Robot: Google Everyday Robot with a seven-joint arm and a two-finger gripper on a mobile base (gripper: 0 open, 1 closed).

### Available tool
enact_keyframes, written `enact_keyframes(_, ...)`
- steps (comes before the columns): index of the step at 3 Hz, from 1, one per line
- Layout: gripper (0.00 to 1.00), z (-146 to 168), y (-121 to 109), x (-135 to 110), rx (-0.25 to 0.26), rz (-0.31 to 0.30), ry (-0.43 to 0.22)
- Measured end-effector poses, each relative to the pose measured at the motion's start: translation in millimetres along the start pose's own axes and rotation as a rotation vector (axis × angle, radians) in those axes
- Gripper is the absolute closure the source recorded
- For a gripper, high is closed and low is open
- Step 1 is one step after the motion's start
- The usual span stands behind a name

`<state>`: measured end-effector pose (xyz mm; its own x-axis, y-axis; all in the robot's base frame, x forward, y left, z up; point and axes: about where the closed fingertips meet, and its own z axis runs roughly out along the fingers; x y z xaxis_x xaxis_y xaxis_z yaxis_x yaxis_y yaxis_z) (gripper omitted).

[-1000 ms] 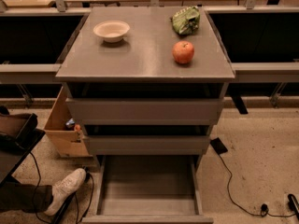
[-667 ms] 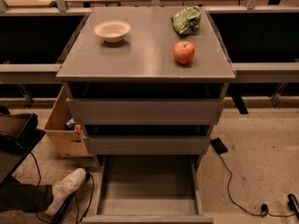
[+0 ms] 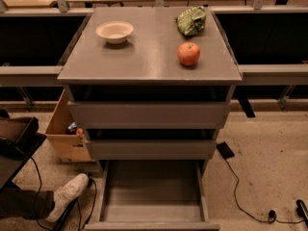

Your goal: Close bottom drawer

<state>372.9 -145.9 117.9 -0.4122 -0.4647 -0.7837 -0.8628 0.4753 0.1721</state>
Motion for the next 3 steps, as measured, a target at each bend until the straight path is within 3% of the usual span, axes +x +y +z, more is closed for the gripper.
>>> enact_keyframes(3, 1.0, 43, -25, -78, -0.062, -0.147, -0.049)
